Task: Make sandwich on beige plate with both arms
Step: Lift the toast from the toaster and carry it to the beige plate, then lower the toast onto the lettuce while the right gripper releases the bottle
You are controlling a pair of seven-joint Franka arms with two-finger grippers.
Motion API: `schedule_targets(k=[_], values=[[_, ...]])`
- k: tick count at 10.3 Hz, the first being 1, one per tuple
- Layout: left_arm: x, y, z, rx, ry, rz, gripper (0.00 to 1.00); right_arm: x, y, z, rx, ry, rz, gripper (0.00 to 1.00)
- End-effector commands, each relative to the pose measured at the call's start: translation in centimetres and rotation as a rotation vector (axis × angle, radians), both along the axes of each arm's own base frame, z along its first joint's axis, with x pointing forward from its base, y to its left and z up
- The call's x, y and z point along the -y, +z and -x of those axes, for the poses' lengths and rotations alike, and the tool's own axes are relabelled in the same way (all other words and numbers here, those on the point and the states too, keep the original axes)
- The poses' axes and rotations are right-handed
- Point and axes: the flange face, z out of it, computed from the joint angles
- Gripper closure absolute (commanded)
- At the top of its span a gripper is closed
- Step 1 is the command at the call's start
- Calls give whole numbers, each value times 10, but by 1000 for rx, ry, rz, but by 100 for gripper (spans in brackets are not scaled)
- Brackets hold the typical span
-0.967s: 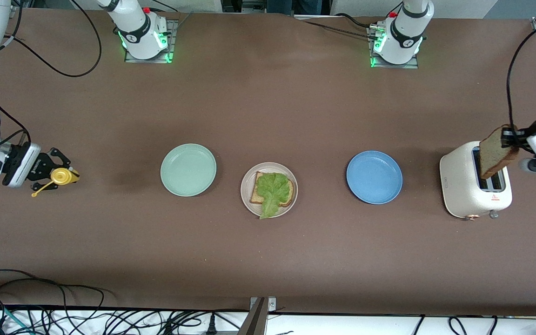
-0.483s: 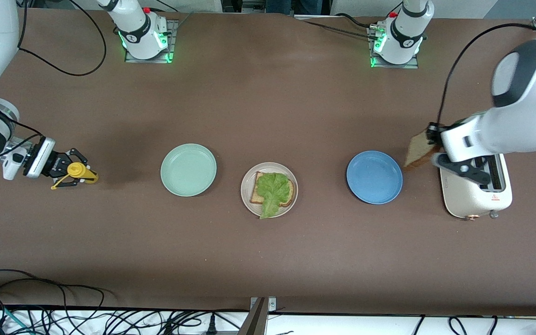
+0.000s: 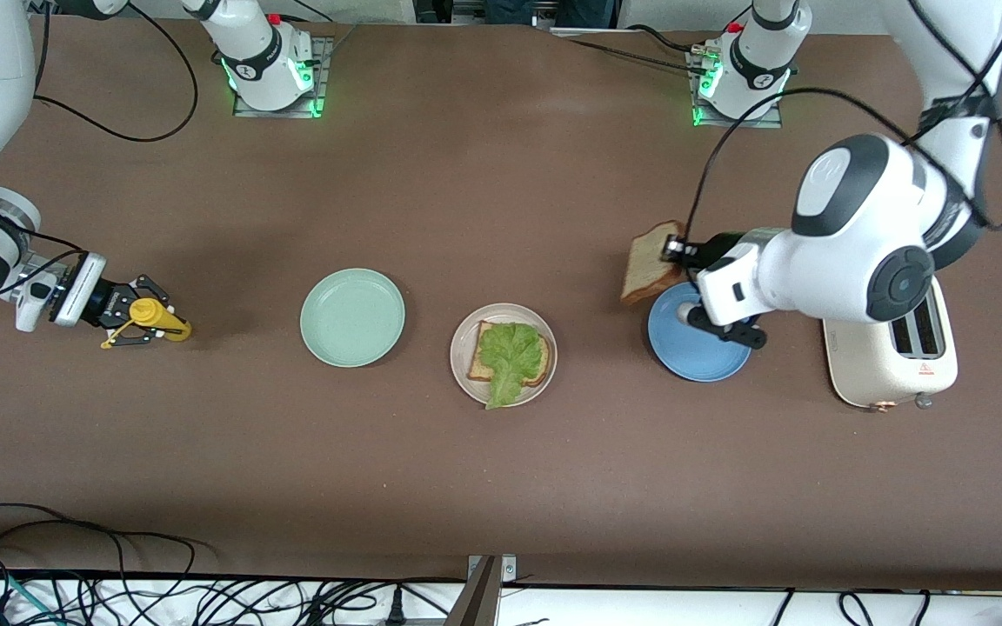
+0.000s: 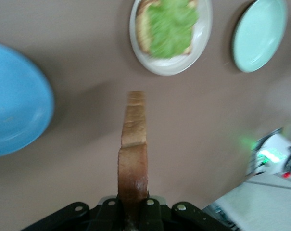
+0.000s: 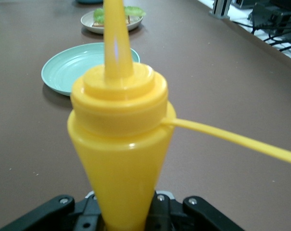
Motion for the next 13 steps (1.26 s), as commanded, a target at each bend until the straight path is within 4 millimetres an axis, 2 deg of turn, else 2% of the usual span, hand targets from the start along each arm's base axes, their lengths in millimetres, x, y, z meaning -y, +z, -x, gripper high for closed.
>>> schedule_targets(k=[1,2,4,5,6,7,8,9,10,11,12,13], values=[[50,-45,-17,-60,78,168,100,3,-23,3,39,-1,-68,100],[76,-66,-17,-67,101,227,100,3,-27,4,40,1,-68,100],[107,-82,-18,-19,123,318,100,3,-27,3,43,3,-66,100],[112,-88,-19,6,115,362,100,3,-29,2,45,-6,-71,89],[111,-104,-24,29,115,408,100,3,-30,2,43,-8,-73,43],[111,-122,-28,65,118,459,100,2,-32,2,41,-10,-75,13],[111,-148,-33,114,124,492,100,3,-31,2,37,-15,-76,5],[109,-163,-39,173,144,523,100,4,-27,-2,45,-14,-73,4],[107,-179,-39,195,127,554,100,15,-22,-5,56,-21,-66,4],[106,-190,-38,229,88,574,94,21,-20,-2,53,-18,-87,3],[105,-197,-38,240,81,586,74,33,-22,4,50,-27,-91,0],[103,-201,-38,251,75,596,1,44,-22,10,42,-26,-88,0]])
